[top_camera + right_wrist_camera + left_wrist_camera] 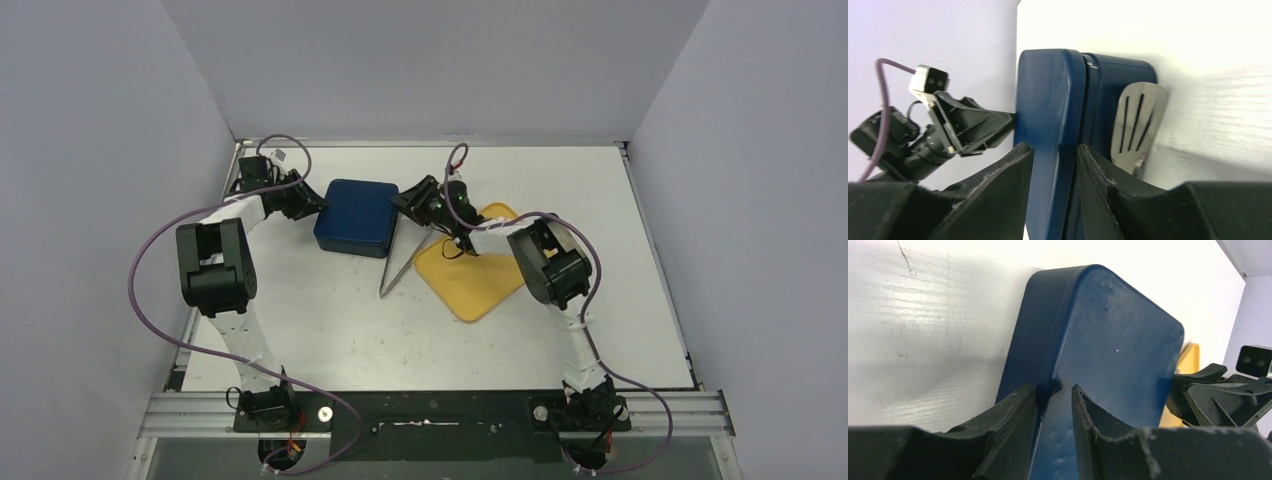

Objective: Pack the chocolate
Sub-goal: Close the box lid on the packing box.

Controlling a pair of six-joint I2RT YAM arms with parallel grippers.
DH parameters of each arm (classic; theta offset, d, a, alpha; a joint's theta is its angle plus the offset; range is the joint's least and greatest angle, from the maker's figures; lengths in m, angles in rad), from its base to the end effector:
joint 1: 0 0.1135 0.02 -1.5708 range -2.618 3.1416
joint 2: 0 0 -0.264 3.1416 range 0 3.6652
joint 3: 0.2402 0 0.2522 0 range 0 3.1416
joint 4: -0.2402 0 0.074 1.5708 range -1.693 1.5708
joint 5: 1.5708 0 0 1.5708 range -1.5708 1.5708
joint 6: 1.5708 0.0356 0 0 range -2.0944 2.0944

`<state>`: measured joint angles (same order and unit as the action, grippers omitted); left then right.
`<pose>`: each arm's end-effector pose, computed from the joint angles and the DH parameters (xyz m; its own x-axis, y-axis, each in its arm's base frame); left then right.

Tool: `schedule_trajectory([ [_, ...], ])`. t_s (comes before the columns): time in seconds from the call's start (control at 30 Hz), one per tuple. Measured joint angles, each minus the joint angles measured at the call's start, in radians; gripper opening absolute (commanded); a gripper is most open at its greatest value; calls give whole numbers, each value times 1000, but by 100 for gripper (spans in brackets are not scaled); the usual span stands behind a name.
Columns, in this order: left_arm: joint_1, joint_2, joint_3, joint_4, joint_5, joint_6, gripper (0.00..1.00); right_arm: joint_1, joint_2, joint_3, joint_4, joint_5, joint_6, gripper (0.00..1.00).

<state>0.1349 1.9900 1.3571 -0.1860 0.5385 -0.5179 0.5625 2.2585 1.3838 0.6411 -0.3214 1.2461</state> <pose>0.4304 0.0400 0.1818 -0.7435 -0.5298 -0.4080 -0.1570 0.7314 -0.6636 0.4132 0.2738 0.1430 -0.7884 0.5660 -0.2411 -0.0588 0.3208 0.9453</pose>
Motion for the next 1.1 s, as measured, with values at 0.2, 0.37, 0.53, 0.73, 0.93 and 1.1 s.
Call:
schedule_trajectory([
  [0.2, -6, 2, 10, -14, -14, 15, 31, 1, -41, 4, -171, 55, -115, 43],
  [0.37, -10, 4, 14, -23, -24, 27, 31, 2, -45, 37, -262, 81, -184, 41],
  [0.53, -14, 4, 15, -32, -37, 34, 31, 8, -45, 64, -281, 74, -213, 41],
  [0.73, -19, 4, 18, -47, -51, 39, 31, 21, -45, 88, -300, 69, -232, 40],
  [0.93, -21, 4, 19, -50, -56, 45, 30, 36, -41, 154, -384, 69, -273, 32],
  [1.1, -22, 4, 19, -50, -58, 49, 30, 50, -40, 190, -492, 113, -330, 22],
])
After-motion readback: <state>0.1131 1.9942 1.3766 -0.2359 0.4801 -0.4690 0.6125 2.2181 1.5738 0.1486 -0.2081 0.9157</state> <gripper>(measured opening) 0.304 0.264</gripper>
